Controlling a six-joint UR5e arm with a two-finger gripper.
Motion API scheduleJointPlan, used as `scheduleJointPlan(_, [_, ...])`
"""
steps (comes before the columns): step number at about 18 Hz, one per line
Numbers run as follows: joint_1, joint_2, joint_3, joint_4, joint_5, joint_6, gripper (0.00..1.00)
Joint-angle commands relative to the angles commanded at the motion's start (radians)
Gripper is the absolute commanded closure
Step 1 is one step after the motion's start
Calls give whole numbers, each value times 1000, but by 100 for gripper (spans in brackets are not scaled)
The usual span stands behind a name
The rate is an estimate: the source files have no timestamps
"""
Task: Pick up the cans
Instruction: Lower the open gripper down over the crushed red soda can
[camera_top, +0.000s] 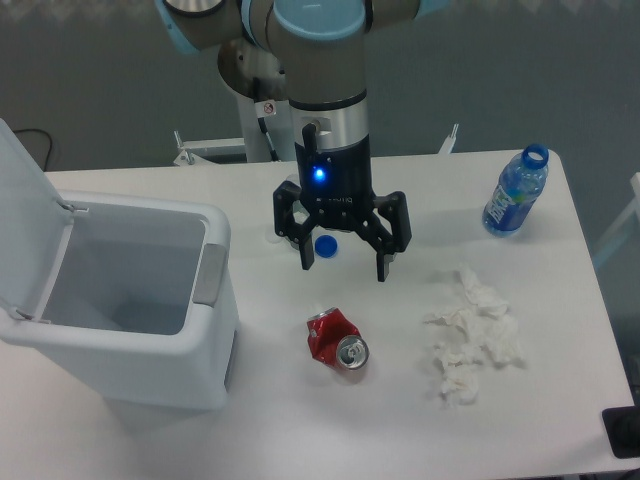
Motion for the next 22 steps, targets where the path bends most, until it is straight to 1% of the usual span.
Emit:
scheduleJointPlan(7, [-2, -23, -2, 3, 11, -5, 0])
scheduleJointPlan(10, [-2, -66, 11, 6, 15, -12, 0])
scheduleJointPlan(14, [-3, -93, -6, 8, 28, -14, 0])
scheduleJointPlan(19, [-9, -150, -25, 8, 28, -67, 0])
scheduleJointPlan(22, [-9, -178, -25, 11, 28, -61, 0])
